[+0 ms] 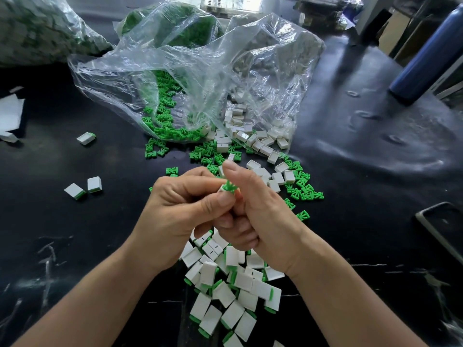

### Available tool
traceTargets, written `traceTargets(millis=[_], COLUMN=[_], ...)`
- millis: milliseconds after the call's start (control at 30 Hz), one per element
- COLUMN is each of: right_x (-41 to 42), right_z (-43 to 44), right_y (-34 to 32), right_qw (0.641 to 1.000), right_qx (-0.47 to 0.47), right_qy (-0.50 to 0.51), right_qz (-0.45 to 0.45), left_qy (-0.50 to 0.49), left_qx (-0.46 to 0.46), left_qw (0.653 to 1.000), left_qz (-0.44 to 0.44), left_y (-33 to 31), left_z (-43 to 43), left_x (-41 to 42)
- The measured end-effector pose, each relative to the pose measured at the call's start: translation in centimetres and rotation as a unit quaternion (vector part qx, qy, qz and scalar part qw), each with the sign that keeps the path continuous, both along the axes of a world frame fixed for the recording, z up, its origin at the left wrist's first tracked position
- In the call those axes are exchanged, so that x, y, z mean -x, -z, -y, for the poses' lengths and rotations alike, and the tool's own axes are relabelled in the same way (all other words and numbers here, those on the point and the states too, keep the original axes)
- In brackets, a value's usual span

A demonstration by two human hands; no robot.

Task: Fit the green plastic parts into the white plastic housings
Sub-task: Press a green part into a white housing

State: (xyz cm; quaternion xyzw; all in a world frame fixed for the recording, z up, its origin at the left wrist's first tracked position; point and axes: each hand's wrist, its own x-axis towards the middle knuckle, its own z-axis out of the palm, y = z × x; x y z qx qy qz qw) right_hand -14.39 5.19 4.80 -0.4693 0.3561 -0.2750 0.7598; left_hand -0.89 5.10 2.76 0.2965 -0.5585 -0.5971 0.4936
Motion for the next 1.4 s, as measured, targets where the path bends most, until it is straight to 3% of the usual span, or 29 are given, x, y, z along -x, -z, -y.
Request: traceTargets(millis=[167,400,600,1133,1400], right_x=[-0.4,-1.0,0.2,1.1,0.6], right_z=[0.0,-0.5,0.1,0.4,0.0], right_y=[0.1,0.4,0.5,0.4,0.3], right_qw=[0.998,0.996,0.999,0.987,0.990], right_qx=[-0.057,-0.044,-0.035,0.101,0.101], right_qy=[0.006,0.077,0.008,0.038,0.053], right_qz=[0.033,0.029,0.024,-0.118,-0.084], left_qy=[-0.024,-0.022,-0.021,-0.040,-0.032], left_qx=[-0.027,-0.039,-0.010,-0.076,-0.069], left_qw=[0.999,0.999,0.999,0.994,0.996], left_qz=[-0.005,-0.004,0.028,0.071,0.046], left_y=[0.0,-0.2,-0.6,-1.0,-0.8], left_z=[-0.2,0.0,-0.1,0.2,0.1], left_x=[0.0,-0.1,0.0,-0.1,0.0])
